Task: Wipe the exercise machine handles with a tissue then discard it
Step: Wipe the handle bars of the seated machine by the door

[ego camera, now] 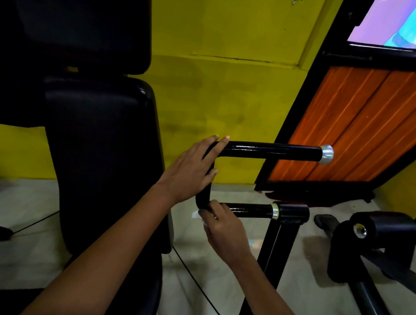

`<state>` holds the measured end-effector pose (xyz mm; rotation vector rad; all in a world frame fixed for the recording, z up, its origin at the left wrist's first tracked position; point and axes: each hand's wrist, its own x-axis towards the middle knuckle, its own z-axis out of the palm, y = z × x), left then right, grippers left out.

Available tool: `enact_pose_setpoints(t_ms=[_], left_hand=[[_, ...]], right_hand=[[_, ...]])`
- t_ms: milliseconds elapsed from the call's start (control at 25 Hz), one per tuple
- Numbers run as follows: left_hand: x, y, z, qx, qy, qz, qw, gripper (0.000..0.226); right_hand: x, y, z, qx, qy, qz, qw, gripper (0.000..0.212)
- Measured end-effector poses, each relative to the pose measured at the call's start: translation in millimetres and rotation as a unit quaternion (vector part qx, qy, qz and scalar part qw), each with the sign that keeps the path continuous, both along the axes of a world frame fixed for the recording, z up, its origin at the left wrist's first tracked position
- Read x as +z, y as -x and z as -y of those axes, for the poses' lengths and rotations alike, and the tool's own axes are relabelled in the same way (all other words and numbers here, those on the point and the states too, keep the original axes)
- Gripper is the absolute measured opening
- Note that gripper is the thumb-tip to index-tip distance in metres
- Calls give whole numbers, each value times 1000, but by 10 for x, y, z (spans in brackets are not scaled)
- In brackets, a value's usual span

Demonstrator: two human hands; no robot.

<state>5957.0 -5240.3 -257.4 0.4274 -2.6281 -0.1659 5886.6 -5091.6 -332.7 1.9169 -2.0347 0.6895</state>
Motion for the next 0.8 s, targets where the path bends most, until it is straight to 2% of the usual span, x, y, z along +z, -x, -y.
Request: enact_pose_setpoints(t_ms=[120, 360, 680, 760, 800], left_hand=[[-4, 2, -11, 2, -6, -1, 1000, 70], [2, 8, -20, 0, -19, -6, 1000, 70], [-36, 23, -27, 3, -24, -13, 1000, 70], [-44, 31, -30, 4, -23, -18, 1000, 70], [-48, 34, -33, 5, -22, -19, 1000, 69]], right_hand=[[34, 44, 23, 6, -20, -59, 998, 22], [20, 299, -127, -2, -17, -81, 997, 20], [21, 875, -733, -178, -52, 16, 983, 18], [59, 874, -770, -184, -33, 21, 982, 5], [75, 810, -724, -174, -21, 29, 984, 8]])
